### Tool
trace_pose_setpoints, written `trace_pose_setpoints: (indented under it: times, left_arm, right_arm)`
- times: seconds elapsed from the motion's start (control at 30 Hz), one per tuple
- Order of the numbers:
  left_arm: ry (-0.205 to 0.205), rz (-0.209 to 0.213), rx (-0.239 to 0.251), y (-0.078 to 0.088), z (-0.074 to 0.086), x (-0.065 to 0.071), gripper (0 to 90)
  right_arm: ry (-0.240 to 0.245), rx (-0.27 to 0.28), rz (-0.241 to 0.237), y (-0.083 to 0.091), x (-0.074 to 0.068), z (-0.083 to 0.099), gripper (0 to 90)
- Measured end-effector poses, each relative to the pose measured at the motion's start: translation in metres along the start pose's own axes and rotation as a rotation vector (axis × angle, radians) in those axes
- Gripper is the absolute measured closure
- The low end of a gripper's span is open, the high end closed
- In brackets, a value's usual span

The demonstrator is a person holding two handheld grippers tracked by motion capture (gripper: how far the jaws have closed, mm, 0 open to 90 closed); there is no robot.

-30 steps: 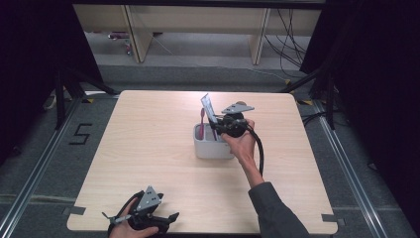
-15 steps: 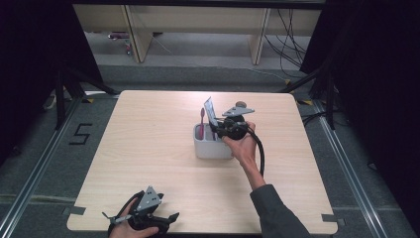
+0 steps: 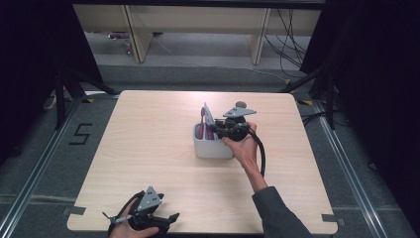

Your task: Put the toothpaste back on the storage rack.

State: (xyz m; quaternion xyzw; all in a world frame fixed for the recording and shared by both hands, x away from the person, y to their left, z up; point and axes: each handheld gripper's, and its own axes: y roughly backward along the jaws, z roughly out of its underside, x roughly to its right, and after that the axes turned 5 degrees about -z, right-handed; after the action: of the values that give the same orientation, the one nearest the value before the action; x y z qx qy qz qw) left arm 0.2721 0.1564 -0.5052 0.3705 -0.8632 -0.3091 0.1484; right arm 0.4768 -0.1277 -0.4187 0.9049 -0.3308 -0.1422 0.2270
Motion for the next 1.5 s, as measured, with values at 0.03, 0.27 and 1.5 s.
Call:
trace_pose_setpoints:
  times: [0.03,0.27,1.5]
  left_arm:
    - [-0.001,0.004,-0.002,0.000,0.000,0.000,16.9]
    - [-0.004,0.005,-0.004,0.000,0.000,0.000,16.9]
    - [-0.002,-0.010,-0.001,0.001,0.000,-0.001,16.9]
  right_arm:
    - [-0.009,-0.003,-0.001,0.004,-0.001,-0.002,65.9]
    - [-0.011,-0.004,-0.006,0.008,0.001,0.001,54.8]
    - [-0.054,0.032,-0.009,0.071,0.000,0.026,35.2]
